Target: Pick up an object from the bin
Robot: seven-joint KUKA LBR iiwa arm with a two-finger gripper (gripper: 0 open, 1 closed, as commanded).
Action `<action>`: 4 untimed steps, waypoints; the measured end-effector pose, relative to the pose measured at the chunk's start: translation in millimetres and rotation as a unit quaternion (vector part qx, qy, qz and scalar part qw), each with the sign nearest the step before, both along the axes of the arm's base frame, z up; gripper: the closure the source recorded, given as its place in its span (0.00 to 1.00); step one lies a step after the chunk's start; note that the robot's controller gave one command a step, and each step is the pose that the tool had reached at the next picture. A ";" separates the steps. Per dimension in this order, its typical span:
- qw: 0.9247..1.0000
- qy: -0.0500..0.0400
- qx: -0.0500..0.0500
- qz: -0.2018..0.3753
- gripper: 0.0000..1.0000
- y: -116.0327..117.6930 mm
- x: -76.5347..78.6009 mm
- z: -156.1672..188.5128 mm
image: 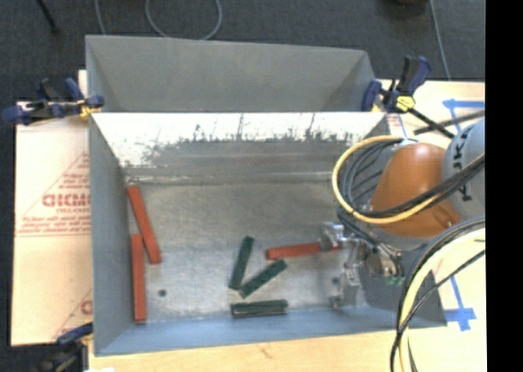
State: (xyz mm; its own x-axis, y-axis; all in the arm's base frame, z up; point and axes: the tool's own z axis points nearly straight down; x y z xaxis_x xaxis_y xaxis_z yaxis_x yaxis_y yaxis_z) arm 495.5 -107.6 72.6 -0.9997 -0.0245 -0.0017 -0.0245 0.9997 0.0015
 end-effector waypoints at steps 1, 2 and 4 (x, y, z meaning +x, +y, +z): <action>0.999 -0.006 0.000 -0.042 0.00 30.1 91.9 59.8; 0.998 0.003 0.001 -0.059 0.00 102.8 42.0 -3.5; 0.992 -0.002 -0.001 0.128 1.00 89.2 66.3 -1.3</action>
Offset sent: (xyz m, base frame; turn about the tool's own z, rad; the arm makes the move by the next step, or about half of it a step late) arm 0.0866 0.0287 0.0553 0.0885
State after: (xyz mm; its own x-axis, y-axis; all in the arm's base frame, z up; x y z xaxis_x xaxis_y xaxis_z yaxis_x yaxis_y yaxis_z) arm 561.9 -18.4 71.3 -0.9608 -0.2773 -0.0043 -0.2773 0.9608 -0.0019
